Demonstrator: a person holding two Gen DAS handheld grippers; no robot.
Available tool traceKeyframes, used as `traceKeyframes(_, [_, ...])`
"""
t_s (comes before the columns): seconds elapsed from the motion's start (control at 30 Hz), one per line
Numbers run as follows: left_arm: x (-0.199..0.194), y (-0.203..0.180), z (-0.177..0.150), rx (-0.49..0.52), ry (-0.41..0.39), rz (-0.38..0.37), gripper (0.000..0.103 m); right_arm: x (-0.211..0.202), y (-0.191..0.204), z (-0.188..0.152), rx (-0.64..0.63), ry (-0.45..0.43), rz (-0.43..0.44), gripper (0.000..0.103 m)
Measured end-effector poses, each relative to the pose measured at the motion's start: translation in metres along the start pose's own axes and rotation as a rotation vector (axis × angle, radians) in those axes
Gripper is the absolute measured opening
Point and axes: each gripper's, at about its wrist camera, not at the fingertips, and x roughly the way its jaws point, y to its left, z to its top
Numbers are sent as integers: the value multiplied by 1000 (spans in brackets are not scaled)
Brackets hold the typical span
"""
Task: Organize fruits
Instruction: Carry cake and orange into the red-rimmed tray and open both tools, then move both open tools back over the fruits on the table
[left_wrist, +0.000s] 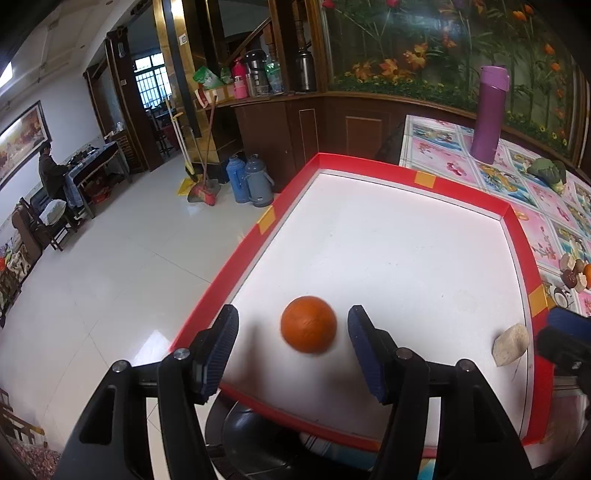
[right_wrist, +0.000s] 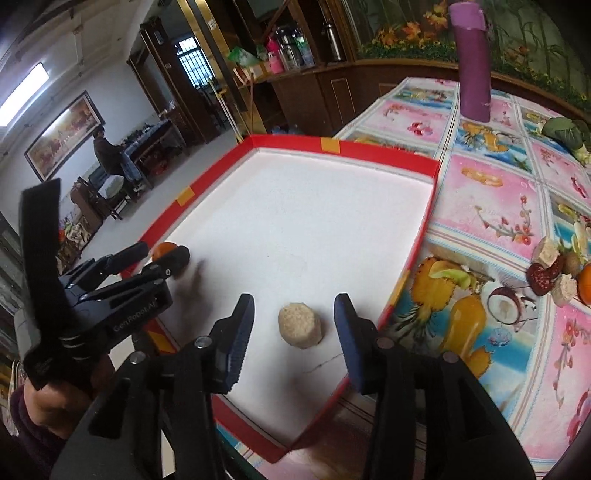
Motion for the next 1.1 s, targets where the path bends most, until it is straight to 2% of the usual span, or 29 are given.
traceKeyframes(0.13, [-8,12,-3,-9,-3,-1,64,-19,-11,-8,-5,-32,-23,47])
traceKeyframes(0.2, [-13,22,-4,-8,-15,25,64,-30,-18,-14,-2,-46,-42,47])
traceKeyframes(0.43, [-31,52,-11,-22,-34,107,67,-79,-57,-37,-12,-123,-175,47])
traceKeyframes(0.5, [-36,48,-11,-9,-37,101,67,-94,-74,-45,16,-141,-207,47])
traceKeyframes(0.6, [-44,26,-8,27,-57,56,67,-116,-98,-57,77,-164,-246,47])
traceKeyframes(0.7, [-51,-7,-5,76,-74,-32,71,-143,-128,-74,156,-183,-297,47])
traceKeyframes(0.83, [-57,-71,-4,191,-75,-160,72,-172,-165,-98,241,-193,-381,47])
traceKeyframes(0.97, [-65,-116,-5,269,-63,-249,72,-195,-194,-118,328,-214,-404,47])
traceKeyframes(1.1, [-76,-149,-10,329,-57,-310,72,-201,-204,-123,350,-220,-412,47])
